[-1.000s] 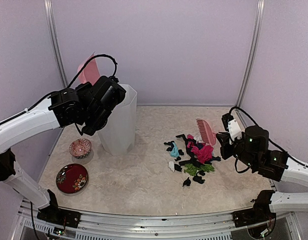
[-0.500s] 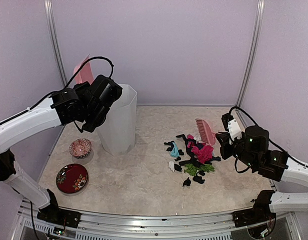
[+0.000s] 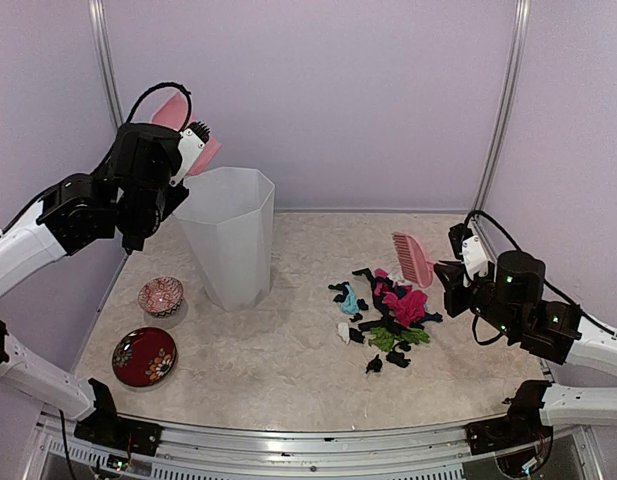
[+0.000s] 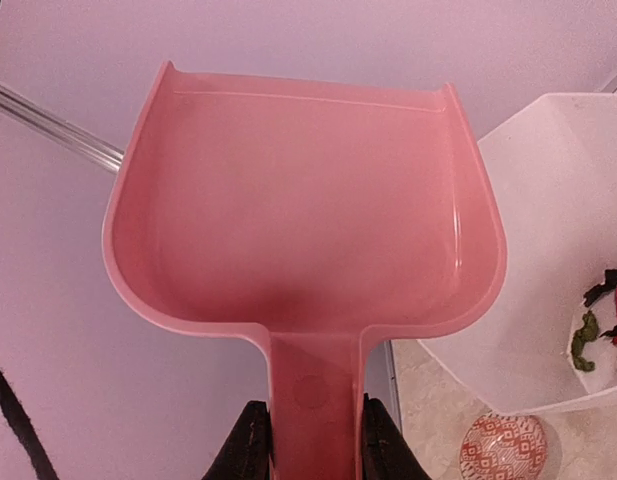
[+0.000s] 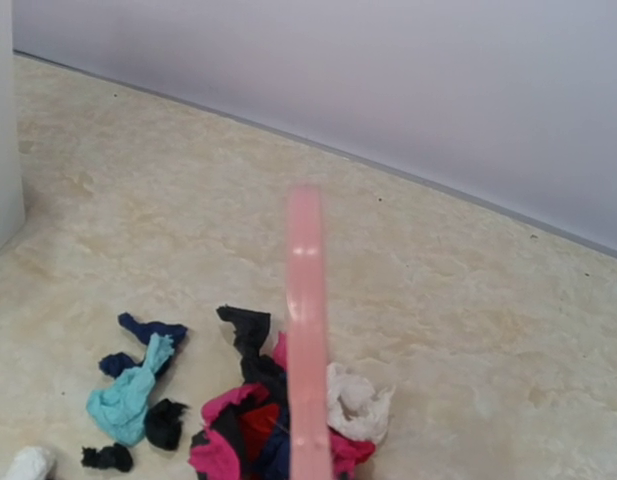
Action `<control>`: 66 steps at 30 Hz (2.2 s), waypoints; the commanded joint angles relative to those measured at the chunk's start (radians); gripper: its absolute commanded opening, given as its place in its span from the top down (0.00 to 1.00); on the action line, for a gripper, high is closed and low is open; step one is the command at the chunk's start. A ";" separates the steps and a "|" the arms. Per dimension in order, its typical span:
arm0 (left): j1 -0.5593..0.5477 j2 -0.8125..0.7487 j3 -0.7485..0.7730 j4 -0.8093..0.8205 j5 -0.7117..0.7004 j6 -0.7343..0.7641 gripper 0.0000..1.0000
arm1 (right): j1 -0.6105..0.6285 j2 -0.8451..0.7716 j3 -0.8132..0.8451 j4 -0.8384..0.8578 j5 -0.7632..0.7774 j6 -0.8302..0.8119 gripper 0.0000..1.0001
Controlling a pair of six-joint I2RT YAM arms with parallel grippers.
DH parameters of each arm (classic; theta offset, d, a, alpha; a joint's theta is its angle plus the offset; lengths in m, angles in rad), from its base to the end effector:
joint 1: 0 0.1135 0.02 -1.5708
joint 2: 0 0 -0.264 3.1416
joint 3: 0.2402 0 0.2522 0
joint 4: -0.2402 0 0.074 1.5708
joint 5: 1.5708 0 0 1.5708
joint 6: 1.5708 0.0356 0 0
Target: Sweep away the paper scraps from the table
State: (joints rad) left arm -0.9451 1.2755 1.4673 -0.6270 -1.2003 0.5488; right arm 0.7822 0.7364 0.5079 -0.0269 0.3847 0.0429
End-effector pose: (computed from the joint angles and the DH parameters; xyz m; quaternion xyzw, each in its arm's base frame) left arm 0.1739 -0.1840 0.4350 0.2498 0.7169 0.3795 0.5289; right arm 0.1372 0.1175 0.2667 -0.1717 0.7666 0.1020 0.6103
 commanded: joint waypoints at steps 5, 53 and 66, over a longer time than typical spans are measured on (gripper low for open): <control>0.035 -0.117 -0.123 0.102 0.349 -0.151 1.00 | -0.009 -0.015 0.023 0.041 -0.013 -0.006 1.00; -0.336 0.078 -0.545 0.188 1.037 -1.035 1.00 | -0.134 0.526 0.441 -0.441 0.147 -0.022 1.00; -0.337 0.230 -0.613 0.316 1.193 -1.020 1.00 | -0.116 0.683 0.512 -0.494 0.064 -0.086 1.00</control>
State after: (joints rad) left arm -1.2751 1.4796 0.8661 -0.3813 -0.0544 -0.4679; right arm 0.6579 1.4048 0.9977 -0.5072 0.4683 -0.0170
